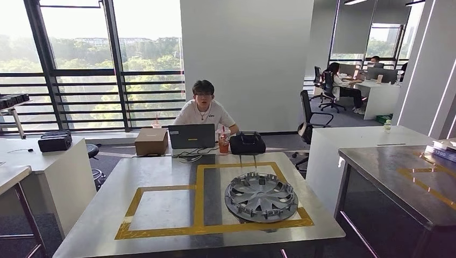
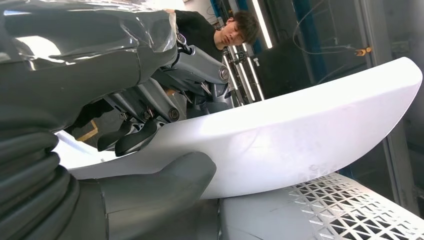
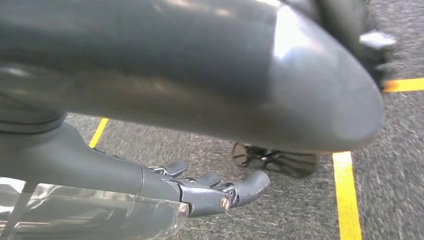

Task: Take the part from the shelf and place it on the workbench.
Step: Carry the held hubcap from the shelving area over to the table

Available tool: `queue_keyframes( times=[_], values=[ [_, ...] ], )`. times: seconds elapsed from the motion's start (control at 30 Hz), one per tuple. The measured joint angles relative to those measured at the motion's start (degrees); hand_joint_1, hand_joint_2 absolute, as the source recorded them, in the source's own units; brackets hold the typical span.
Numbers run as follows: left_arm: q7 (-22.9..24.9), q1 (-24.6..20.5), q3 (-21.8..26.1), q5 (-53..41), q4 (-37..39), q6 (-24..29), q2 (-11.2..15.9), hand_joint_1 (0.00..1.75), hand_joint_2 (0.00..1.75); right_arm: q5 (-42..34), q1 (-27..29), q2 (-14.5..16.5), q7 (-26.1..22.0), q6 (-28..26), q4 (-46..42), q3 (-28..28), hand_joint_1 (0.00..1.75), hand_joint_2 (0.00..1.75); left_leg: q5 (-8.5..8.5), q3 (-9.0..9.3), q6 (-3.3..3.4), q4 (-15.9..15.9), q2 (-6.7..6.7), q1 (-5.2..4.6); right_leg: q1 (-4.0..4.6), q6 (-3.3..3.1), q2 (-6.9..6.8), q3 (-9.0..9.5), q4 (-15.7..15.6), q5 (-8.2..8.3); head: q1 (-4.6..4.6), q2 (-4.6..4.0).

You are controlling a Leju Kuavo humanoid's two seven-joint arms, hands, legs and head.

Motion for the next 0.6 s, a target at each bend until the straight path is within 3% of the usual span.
queue_keyframes(
  times=[0.13,0.2,0.27,0.33,0.4,0.5,0.53,0.57,0.6],
  values=[
    [0.0,0.0,0.0,-0.1,0.0,0.0,0.0,1.75,1.75,0.1,0.1,0.0,0.0,0.0,0.0,0.2,0.00,0.00,-0.30,0.37,-0.04,0.0,-0.42,-0.02,-0.02,0.36,0.00,-0.84,0.2,0.79,0.06,0.02],
    [0.0,0.1,-0.1,-0.3,0.2,0.1,-0.1,1.75,1.75,0.1,0.1,-0.1,0.1,-0.1,0.0,0.7,0.00,0.00,-1.86,1.58,-0.63,0.4,-1.83,-0.19,-0.24,1.07,1.15,1.91,-8.6,6.22,0.21,-0.01],
    [0.0,0.2,-0.2,-0.5,0.4,0.3,-0.3,1.75,1.75,-0.2,0.0,-0.2,0.4,-0.5,0.0,1.0,0.00,0.00,-3.49,2.59,-1.44,0.8,-3.09,-0.31,-0.22,0.91,2.04,5.17,-17.1,10.60,0.28,-0.02],
    [0.0,0.3,-0.2,-0.7,0.3,0.4,-0.3,1.75,1.75,-0.7,-0.4,-0.2,0.6,-0.7,0.0,1.1,0.00,0.00,-4.21,2.76,-1.98,1.1,-2.99,-0.14,-0.20,-0.06,1.75,5.55,-17.2,10.13,0.22,0.02],
    [0.0,0.3,0.0,-0.9,0.0,0.4,-0.3,1.75,1.75,-0.9,-0.5,-0.3,0.6,-0.7,0.0,1.3,0.00,0.00,-5.74,1.50,-2.75,4.0,-1.55,0.07,-0.49,-0.91,1.60,6.31,-17.3,9.57,0.05,0.02],
    [0.0,0.6,0.1,-1.1,-0.1,0.4,-0.2,1.75,1.75,-1.0,-0.4,-0.5,0.5,-0.7,0.0,1.7,0.00,0.00,-9.44,-5.55,-3.86,15.7,0.35,0.75,-0.54,-1.43,1.29,7.54,-17.4,8.40,-0.14,0.02],
    [0.0,0.7,0.1,-1.1,-0.1,0.4,-0.1,1.75,1.75,-1.0,-0.3,-0.5,0.5,-0.6,0.0,1.8,0.00,0.00,-9.55,-7.73,-4.01,18.4,0.51,0.97,-0.54,-1.37,1.23,7.99,-17.4,8.00,-0.19,0.02],
    [0.0,0.8,0.1,-1.2,-0.1,0.4,-0.1,1.75,1.75,-1.0,-0.3,-0.6,0.4,-0.6,0.0,1.9,0.00,0.00,-8.34,-8.87,-4.05,18.9,0.60,1.13,-0.53,-1.28,1.18,8.58,-17.4,7.55,-0.22,0.02],
    [0.0,0.9,0.2,-1.4,-0.2,0.4,-0.1,1.75,1.75,-1.0,-0.3,-0.6,0.3,-0.6,0.0,2.1,0.00,0.00,-5.94,-8.83,-3.96,17.0,0.64,1.22,-0.52,-1.18,1.16,9.30,-17.4,7.07,-0.25,0.02]
  ],
)
